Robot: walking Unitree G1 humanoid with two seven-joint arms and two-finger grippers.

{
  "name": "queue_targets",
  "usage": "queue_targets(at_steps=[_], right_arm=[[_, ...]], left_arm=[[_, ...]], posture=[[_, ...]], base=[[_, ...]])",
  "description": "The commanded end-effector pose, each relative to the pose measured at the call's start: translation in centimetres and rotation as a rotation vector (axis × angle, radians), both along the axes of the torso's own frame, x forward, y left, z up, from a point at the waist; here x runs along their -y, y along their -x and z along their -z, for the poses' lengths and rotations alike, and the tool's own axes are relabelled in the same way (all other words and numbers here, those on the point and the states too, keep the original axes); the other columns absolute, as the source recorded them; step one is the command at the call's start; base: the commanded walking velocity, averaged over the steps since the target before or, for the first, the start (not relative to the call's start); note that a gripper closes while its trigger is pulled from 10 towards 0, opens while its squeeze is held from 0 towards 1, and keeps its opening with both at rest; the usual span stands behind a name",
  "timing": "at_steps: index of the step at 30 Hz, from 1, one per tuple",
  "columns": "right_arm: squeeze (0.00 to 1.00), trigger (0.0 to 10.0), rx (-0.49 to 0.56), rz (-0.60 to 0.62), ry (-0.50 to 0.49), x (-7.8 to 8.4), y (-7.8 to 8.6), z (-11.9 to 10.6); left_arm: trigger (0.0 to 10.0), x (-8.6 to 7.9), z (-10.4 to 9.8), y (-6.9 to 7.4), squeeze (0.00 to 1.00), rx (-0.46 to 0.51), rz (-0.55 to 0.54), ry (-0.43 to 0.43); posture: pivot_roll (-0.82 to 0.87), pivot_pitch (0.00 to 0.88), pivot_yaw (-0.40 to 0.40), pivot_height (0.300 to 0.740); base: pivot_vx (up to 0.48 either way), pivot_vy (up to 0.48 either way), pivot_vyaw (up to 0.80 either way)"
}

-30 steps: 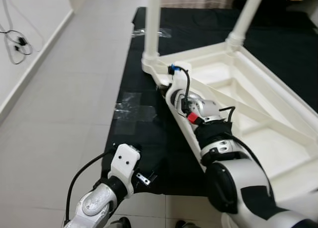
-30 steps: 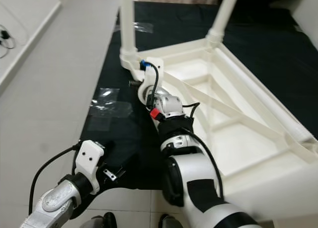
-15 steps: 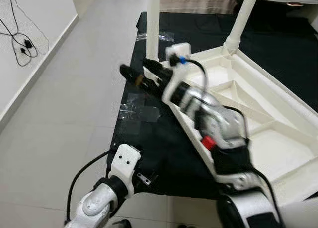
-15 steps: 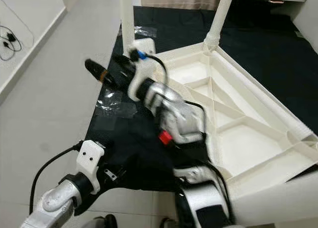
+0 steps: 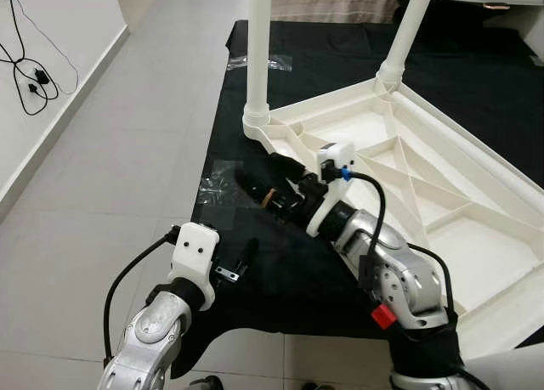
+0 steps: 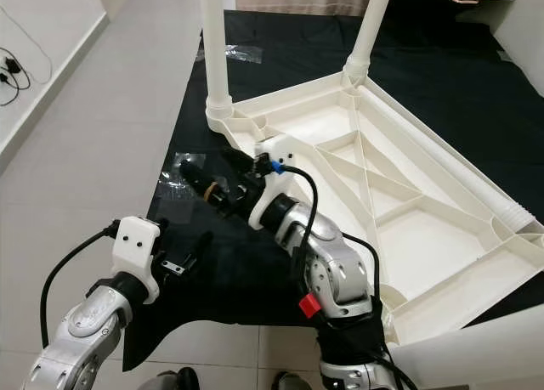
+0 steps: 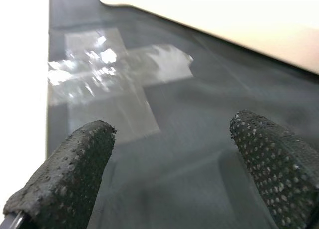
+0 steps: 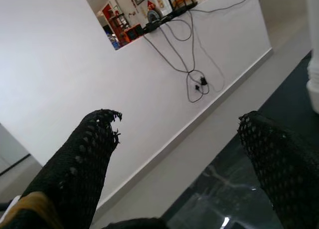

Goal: Building children table

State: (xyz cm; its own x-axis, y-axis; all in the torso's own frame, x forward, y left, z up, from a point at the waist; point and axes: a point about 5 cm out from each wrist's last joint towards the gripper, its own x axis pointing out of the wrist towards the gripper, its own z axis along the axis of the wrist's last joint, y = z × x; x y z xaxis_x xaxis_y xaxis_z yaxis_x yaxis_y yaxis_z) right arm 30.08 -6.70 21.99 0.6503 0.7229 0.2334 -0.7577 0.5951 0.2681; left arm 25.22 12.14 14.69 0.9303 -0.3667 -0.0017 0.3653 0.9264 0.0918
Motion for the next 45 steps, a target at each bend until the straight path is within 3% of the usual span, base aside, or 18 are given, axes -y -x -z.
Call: queue_targets(at_steps=[1, 7, 21, 26, 27, 29, 31, 33, 36, 41, 45], right_arm=[[0.00, 10.0, -0.061, 0.045, -0.049, 0.3, 0.2, 0.4], [0.00, 10.0, -0.175, 0.119, -0.066, 0.1, 0.9, 2.5], [0.00, 10.0, -0.186, 0.141, -0.035, 0.2, 1.1, 3.2], [0.00, 10.0, -0.180, 0.211, -0.002, 1.8, 0.7, 3.7], [0.00, 10.0, -0.177, 0.249, 0.011, 2.8, 0.5, 4.1], [0.00, 10.0, -0.177, 0.249, 0.011, 2.8, 0.5, 4.1], [0.00, 10.0, -0.185, 0.343, 0.040, 5.4, 0.5, 5.2], [0.00, 10.0, -0.185, 0.343, 0.040, 5.4, 0.5, 5.2], [0.00, 10.0, -0.222, 0.452, 0.075, 8.1, 1.0, 6.9], [0.00, 10.0, -0.227, 0.473, 0.079, 8.4, 1.4, 7.4], [0.00, 10.0, -0.267, 0.446, 0.064, 7.9, 3.7, 9.1]], left_arm=[[10.0, -0.3, 0.8, 0.0, 0.00, -0.044, -0.031, -0.009], [10.0, -0.2, 1.0, 0.0, 0.00, -0.052, -0.034, -0.003], [10.0, -0.5, 0.8, -0.1, 0.00, -0.027, -0.059, -0.065], [10.0, -0.5, 0.8, -0.2, 0.00, -0.018, -0.054, -0.070], [10.0, -0.5, 0.8, 0.0, 0.00, -0.020, -0.041, -0.058], [10.0, -0.5, 0.8, 0.0, 0.00, -0.020, -0.041, -0.058], [10.0, -0.4, 1.2, 0.5, 0.00, -0.029, -0.017, -0.029], [10.0, -0.4, 1.2, 0.5, 0.00, -0.029, -0.017, -0.029], [10.0, -1.1, 2.2, 1.0, 0.00, -0.075, -0.084, -0.043], [10.0, -1.8, 2.3, 1.3, 0.00, -0.072, -0.109, -0.054], [10.0, -2.5, 2.8, 2.6, 0.00, -0.081, -0.103, -0.024]], posture=[[-0.02, 0.203, -0.022, 0.740], [-0.02, 0.206, -0.021, 0.740], [-0.02, 0.204, -0.014, 0.740], [-0.01, 0.197, -0.007, 0.740], [-0.01, 0.191, -0.005, 0.740], [-0.01, 0.191, -0.005, 0.740], [-0.01, 0.179, 0.000, 0.740], [-0.01, 0.179, 0.000, 0.740], [-0.02, 0.165, 0.007, 0.740], [-0.02, 0.158, 0.009, 0.740], [0.00, 0.146, 0.009, 0.740]], base=[[0.000, 0.000, 0.00], [0.000, 0.000, 0.00], [0.000, 0.409, 0.00], [0.000, 0.448, 0.00], [0.000, 0.000, 0.00], [0.000, 0.000, 0.00], [0.000, 0.000, 0.00], [0.000, 0.000, 0.00], [0.000, 0.000, 0.00], [0.000, 0.000, 0.00], [0.000, 0.000, 0.00]])
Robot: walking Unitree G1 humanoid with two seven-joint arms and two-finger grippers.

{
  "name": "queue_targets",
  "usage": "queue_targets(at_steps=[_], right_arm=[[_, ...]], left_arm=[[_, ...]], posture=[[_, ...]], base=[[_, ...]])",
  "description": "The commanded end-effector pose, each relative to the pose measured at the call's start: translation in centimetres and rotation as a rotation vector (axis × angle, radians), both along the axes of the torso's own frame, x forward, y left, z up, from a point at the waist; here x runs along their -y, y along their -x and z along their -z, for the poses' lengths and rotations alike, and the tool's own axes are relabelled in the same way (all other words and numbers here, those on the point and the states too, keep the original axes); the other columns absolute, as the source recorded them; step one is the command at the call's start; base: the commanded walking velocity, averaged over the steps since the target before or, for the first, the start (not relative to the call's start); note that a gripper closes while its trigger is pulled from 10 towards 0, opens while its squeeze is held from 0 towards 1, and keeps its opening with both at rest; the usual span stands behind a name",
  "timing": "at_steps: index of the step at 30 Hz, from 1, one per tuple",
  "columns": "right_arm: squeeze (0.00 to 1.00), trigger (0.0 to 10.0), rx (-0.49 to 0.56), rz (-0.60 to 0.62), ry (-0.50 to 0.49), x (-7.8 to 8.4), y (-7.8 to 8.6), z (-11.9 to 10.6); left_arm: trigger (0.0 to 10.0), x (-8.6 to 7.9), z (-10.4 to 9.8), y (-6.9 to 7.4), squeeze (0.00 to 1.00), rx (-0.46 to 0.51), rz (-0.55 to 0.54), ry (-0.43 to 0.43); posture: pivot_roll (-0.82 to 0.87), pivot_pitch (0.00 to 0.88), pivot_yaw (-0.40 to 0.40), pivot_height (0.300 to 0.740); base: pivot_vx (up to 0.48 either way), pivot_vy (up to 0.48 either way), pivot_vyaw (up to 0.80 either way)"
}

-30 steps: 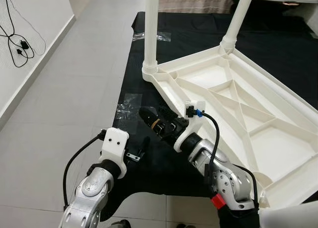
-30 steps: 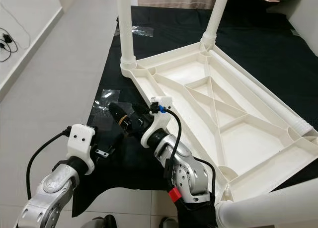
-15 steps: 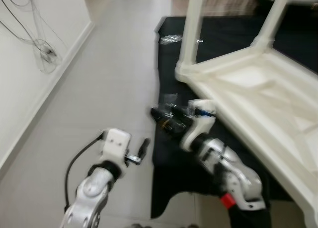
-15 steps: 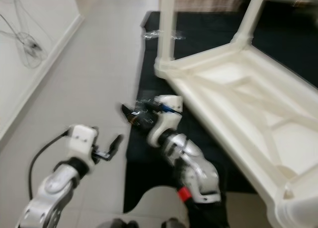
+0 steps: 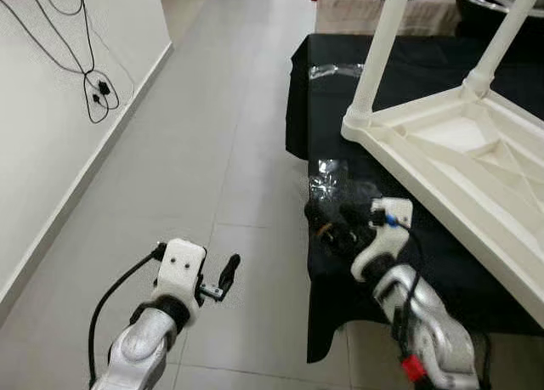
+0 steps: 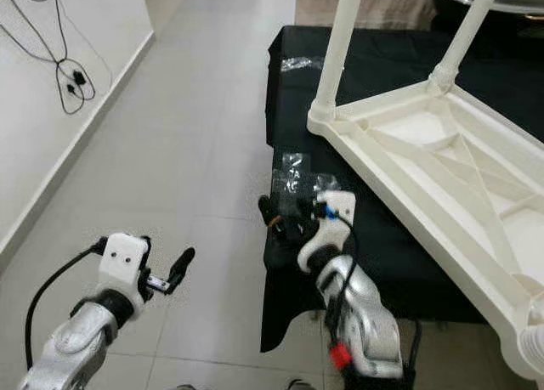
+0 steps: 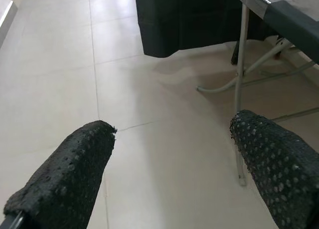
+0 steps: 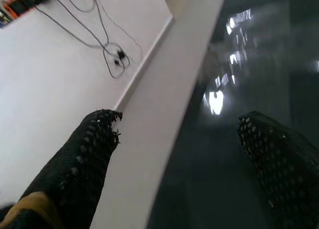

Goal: Building children table

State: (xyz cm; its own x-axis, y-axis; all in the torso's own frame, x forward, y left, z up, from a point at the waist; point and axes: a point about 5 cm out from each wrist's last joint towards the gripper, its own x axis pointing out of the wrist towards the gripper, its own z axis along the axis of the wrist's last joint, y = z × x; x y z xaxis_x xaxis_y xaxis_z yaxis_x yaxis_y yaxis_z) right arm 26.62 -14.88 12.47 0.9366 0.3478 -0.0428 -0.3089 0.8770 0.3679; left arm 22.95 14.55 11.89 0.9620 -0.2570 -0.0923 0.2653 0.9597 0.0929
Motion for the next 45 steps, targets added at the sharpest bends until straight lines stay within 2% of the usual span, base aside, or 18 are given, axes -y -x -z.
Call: queue_targets(at_steps=[1, 3, 5, 6, 8, 11, 16, 18, 22, 27, 45], right_arm=[[0.00, 10.0, 0.036, -0.044, -0.031, 0.1, 0.7, -0.5], [0.00, 10.0, 0.048, -0.059, -0.044, 0.4, 1.1, -0.6], [0.00, 10.0, 0.058, -0.162, -0.043, 1.1, 2.5, -0.5], [0.00, 10.0, 0.058, -0.162, -0.043, 1.1, 2.5, -0.5], [0.00, 10.0, 0.063, -0.244, -0.027, 1.6, 3.7, -0.5], [0.00, 10.0, 0.078, -0.228, -0.034, 2.0, 3.7, -0.8], [0.00, 10.0, 0.094, -0.226, -0.051, 1.5, 3.2, -1.1], [0.00, 10.0, 0.091, -0.237, -0.035, 0.7, 2.9, -0.8], [0.00, 10.0, 0.077, -0.262, -0.030, 0.2, 2.9, -0.5], [0.00, 10.0, 0.073, -0.290, -0.019, 0.2, 3.0, -0.5], [0.00, 10.0, 0.074, -0.289, -0.005, -0.2, 2.3, -0.8]], left_arm=[[10.0, -0.2, 0.1, 0.5, 0.00, 0.005, 0.014, 0.006], [10.0, -0.2, 0.1, 0.7, 0.00, 0.004, 0.016, 0.006], [10.0, -0.5, 0.3, 1.0, 0.00, 0.000, 0.007, 0.010], [10.0, -0.5, 0.3, 1.0, 0.00, 0.000, 0.007, 0.010], [10.0, -0.8, 0.4, 1.0, 0.00, 0.001, -0.003, 0.019], [10.0, -0.8, 0.3, 0.8, 0.00, 0.005, 0.000, 0.021], [10.0, -0.7, 0.3, 0.6, 0.00, 0.007, 0.018, 0.012], [10.0, -0.7, 0.4, 0.5, 0.00, 0.001, 0.019, 0.013], [10.0, -0.9, 0.6, 0.5, 0.00, -0.017, -0.008, -0.011], [10.0, -1.2, 0.8, 0.5, 0.00, -0.040, -0.039, -0.005], [10.0, -0.7, 0.3, 0.1, 0.00, -0.020, -0.013, -0.021]], posture=[[0.00, 0.145, 0.009, 0.740], [0.00, 0.145, 0.009, 0.740], [-0.01, 0.140, 0.012, 0.740], [-0.01, 0.140, 0.012, 0.740], [-0.01, 0.140, 0.018, 0.740], [-0.02, 0.138, 0.021, 0.740], [-0.02, 0.129, 0.027, 0.740], [-0.01, 0.126, 0.020, 0.740], [-0.01, 0.126, 0.015, 0.740], [-0.01, 0.128, 0.006, 0.740], [-0.01, 0.137, 0.008, 0.740]], base=[[0.000, 0.000, 0.00], [0.000, 0.000, 0.00], [0.000, -0.150, 0.00], [0.000, -0.300, 0.00], [0.000, -0.403, 0.00], [0.000, -0.446, 0.00], [0.000, -0.446, 0.00], [0.000, 0.000, 0.00], [0.000, 0.000, 0.00], [-0.167, 0.000, 0.00], [-0.281, 0.000, 0.00]])
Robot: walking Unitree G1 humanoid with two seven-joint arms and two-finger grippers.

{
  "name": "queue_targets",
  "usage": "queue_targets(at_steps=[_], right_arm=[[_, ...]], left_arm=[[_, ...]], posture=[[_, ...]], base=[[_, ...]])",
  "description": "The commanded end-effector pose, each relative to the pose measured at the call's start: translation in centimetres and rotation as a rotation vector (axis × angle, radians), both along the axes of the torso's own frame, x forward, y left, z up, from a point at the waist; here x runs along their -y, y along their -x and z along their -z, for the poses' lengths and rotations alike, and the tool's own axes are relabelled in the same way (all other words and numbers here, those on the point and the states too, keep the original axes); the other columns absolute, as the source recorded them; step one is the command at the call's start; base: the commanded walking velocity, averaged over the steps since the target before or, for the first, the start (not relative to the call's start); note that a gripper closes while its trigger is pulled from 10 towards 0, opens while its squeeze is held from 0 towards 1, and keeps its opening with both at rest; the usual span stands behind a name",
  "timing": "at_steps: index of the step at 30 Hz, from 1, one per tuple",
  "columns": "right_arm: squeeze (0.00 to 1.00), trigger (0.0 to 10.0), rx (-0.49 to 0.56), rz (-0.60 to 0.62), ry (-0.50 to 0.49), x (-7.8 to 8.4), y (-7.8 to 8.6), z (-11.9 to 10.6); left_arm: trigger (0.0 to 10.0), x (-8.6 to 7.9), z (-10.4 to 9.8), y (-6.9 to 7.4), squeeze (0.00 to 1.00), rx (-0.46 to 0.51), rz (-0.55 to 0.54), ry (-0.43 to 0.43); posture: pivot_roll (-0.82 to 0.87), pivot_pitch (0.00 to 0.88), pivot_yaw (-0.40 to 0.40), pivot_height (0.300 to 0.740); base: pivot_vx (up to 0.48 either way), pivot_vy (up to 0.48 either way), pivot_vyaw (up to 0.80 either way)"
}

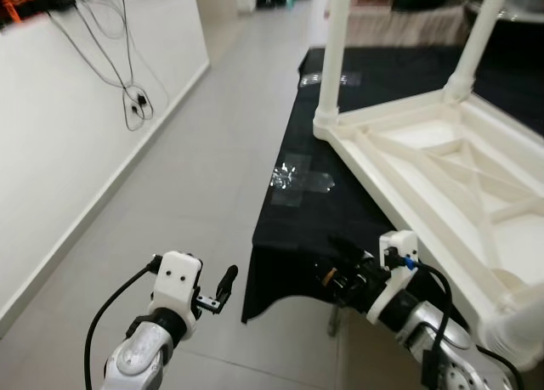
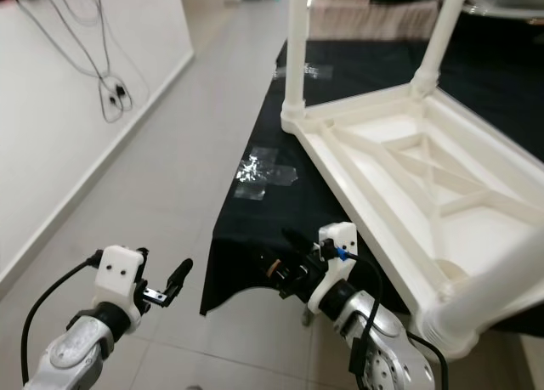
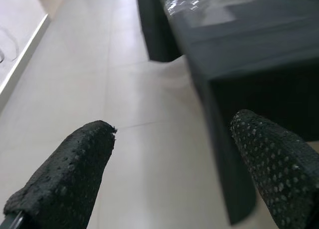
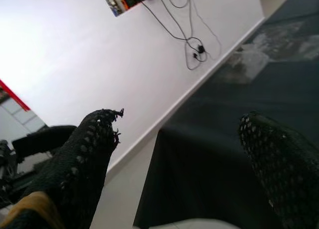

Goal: Building children table

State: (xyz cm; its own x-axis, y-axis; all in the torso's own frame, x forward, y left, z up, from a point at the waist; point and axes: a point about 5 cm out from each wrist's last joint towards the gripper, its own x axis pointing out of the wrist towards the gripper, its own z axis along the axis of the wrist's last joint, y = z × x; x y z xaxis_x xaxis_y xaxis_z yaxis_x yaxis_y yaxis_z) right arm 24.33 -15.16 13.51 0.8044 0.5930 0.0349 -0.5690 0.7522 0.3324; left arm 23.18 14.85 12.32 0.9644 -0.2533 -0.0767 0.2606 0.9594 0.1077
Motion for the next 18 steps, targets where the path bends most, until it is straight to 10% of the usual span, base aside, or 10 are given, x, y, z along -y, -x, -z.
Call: queue_targets(at_steps=[1, 18], right_arm=[[0.00, 10.0, -0.012, -0.009, 0.001, -0.5, 0.0, 0.3], [0.00, 10.0, -0.045, -0.002, 0.051, 2.4, -0.1, 0.8]], left_arm=[[10.0, -0.4, 0.7, 0.4, 0.00, -0.039, -0.011, -0.010], [10.0, 0.2, 0.3, 0.6, 0.00, -0.027, 0.091, 0.059]], posture=[[-0.01, 0.137, 0.008, 0.740], [-0.02, 0.146, 0.011, 0.740]], base=[[0.000, 0.000, 0.00], [0.000, -0.110, 0.00]])
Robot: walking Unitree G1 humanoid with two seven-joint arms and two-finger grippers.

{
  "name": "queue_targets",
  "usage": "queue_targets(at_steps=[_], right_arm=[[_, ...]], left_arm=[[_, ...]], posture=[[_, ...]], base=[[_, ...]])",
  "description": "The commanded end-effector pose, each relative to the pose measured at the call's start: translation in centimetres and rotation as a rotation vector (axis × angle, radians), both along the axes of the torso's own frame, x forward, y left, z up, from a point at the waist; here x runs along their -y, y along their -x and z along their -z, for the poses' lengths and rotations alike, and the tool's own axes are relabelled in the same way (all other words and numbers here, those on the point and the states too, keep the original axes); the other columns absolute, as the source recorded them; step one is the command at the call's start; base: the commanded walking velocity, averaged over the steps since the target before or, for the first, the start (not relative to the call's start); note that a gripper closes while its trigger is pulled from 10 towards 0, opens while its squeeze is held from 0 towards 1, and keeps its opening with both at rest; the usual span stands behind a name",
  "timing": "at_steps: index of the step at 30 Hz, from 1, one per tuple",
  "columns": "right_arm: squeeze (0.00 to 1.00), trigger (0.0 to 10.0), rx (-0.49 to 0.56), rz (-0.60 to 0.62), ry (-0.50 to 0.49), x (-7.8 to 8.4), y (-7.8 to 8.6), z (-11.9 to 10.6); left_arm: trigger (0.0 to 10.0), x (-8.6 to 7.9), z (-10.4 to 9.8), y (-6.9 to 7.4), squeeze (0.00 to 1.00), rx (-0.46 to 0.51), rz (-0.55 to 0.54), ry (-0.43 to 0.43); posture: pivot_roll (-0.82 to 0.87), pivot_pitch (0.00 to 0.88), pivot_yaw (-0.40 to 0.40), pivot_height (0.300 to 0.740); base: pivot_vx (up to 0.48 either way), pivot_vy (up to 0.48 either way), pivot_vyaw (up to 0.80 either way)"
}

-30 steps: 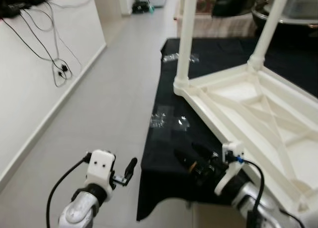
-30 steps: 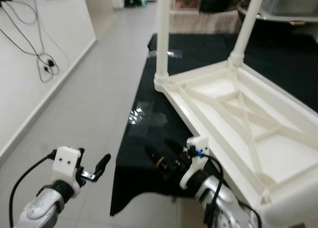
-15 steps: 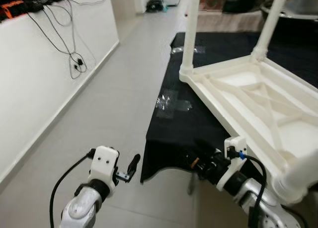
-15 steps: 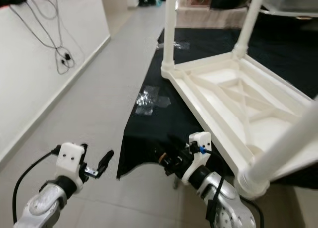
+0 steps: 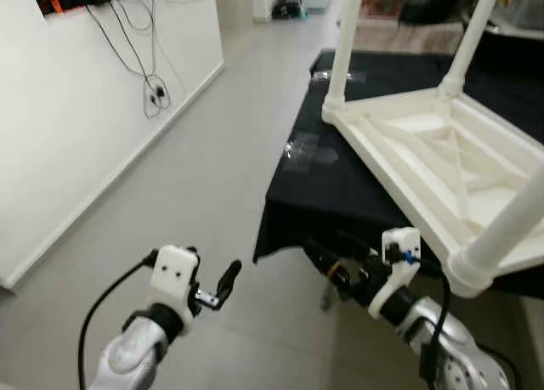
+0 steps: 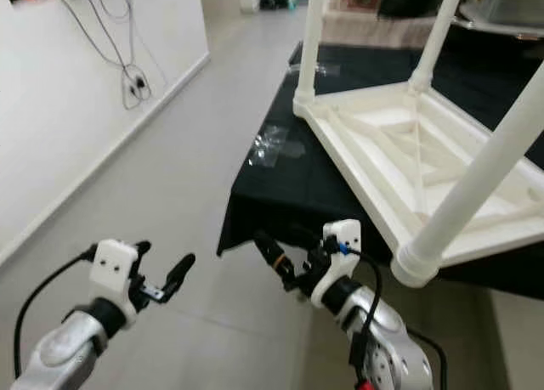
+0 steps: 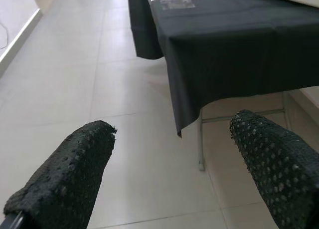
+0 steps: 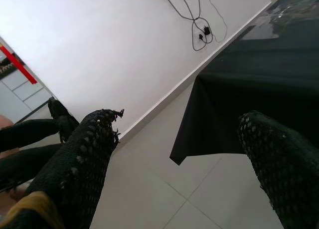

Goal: Building children table

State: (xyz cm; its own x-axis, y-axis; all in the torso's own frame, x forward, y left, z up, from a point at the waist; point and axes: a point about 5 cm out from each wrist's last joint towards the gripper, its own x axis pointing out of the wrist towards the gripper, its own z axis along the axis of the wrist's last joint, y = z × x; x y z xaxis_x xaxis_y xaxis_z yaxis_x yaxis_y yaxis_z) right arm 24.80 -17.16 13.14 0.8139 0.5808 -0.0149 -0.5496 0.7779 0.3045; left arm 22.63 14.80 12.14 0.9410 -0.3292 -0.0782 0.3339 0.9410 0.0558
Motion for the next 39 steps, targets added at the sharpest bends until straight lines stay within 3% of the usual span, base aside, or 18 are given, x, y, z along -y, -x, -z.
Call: queue_targets(at_steps=[1, 8, 12, 18, 20, 28, 33, 35, 36, 39], right_arm=[[0.00, 10.0, -0.026, -0.025, 0.004, 0.7, 0.4, 0.4], [0.00, 10.0, -0.048, -0.214, 0.108, 2.0, 1.2, 0.3], [0.00, 10.0, -0.109, -0.446, 0.242, 3.9, 2.9, 0.0], [0.00, 10.0, -0.141, -0.541, 0.312, 5.2, 3.4, -0.6], [0.00, 10.0, -0.148, -0.585, 0.328, 5.9, 3.4, -1.2], [0.00, 10.0, -0.158, -0.605, 0.427, 7.1, 2.6, -2.0], [0.00, 10.0, -0.096, -0.570, 0.563, 7.6, 1.2, -2.8], [0.00, 10.0, 0.037, -0.443, 0.694, 7.3, -1.1, -3.7], [0.00, 10.0, 0.089, -0.374, 0.714, 7.0, -2.2, -4.4], [0.00, 10.0, 0.145, -0.306, 0.751, 6.6, -3.4, -5.2]], left_arm=[[10.0, 0.2, 0.1, 0.1, 0.00, -0.009, 0.019, 0.011], [10.0, 0.4, 0.0, 0.2, 0.00, -0.010, 0.043, 0.016], [10.0, 0.6, 0.0, 0.4, 0.00, -0.016, 0.074, 0.023], [10.0, 0.7, 0.0, 0.6, 0.00, -0.022, 0.113, 0.023], [10.0, 1.1, -0.1, 1.0, 0.00, -0.032, 0.173, 0.048], [10.0, 1.6, 0.1, 2.2, 0.00, -0.083, 0.329, 0.049], [10.0, 1.8, 0.2, 2.7, 0.00, -0.110, 0.396, 0.033], [10.0, 2.0, 0.4, 2.9, 0.00, -0.129, 0.426, 0.041], [10.0, 2.2, 0.5, 3.0, 0.00, -0.133, 0.439, 0.036], [10.0, 2.4, 0.5, 3.1, 0.00, -0.143, 0.452, 0.045]], posture=[[-0.02, 0.146, 0.010, 0.740], [-0.02, 0.149, 0.009, 0.740], [-0.01, 0.151, 0.006, 0.740], [-0.01, 0.154, 0.003, 0.740], [0.00, 0.156, 0.003, 0.740], [0.00, 0.160, 0.006, 0.740], [0.00, 0.163, 0.006, 0.740], [0.00, 0.164, 0.006, 0.740], [0.00, 0.164, 0.007, 0.740], [0.00, 0.164, 0.009, 0.740]], base=[[0.000, -0.465, 0.00], [0.000, -0.467, 0.00], [0.000, -0.466, 0.00], [0.000, -0.467, 0.00], [0.000, -0.467, 0.00], [0.000, -0.465, 0.00], [0.000, -0.465, 0.00], [0.000, -0.469, 0.00], [0.000, -0.450, 0.00], [0.000, -0.300, 0.00]])
